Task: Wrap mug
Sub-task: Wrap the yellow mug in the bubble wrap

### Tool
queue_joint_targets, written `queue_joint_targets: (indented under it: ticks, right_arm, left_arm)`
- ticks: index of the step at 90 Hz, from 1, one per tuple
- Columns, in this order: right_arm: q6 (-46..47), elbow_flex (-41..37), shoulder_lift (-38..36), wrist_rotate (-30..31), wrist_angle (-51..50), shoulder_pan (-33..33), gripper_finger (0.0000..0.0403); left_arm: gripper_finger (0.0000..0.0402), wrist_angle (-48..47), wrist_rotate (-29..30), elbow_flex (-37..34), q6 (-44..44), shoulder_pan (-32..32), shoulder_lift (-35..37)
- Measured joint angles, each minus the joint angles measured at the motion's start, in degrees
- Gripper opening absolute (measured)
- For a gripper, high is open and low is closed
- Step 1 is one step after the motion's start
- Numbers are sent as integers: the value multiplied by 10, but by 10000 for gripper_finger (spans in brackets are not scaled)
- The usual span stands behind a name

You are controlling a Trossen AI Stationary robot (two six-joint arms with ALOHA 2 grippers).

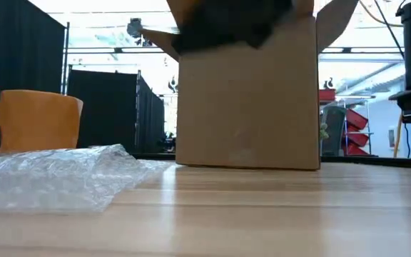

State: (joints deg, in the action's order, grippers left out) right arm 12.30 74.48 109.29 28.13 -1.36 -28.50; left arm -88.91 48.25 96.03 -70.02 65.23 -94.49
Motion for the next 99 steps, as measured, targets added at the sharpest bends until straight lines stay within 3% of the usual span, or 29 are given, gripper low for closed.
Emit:
queue_joint_targets:
  ticks: [10, 20, 34, 53, 81, 99]
  right_arm:
    - [19, 0, 8, -3, 11, 25, 173]
    - [29, 0, 37, -50, 46, 59, 219]
    - [17, 0, 83, -105, 129, 104, 249]
    - [18, 2, 156, -177, 232, 147, 240]
    - [-23, 59, 232, -205, 217, 154, 214]
    - [-63, 60, 230, -206, 212, 146, 166]
  left_arm:
    - [0, 6, 0, 0, 0, 0, 0]
    - [0, 7, 0, 0, 3, 0, 0]
    - [0, 10, 0, 0, 5, 0, 0]
    - [0, 11, 0, 0, 5, 0, 0]
    - [0, 14, 0, 0, 3, 0, 0]
    - [0, 15, 0, 0, -1, 0, 0]
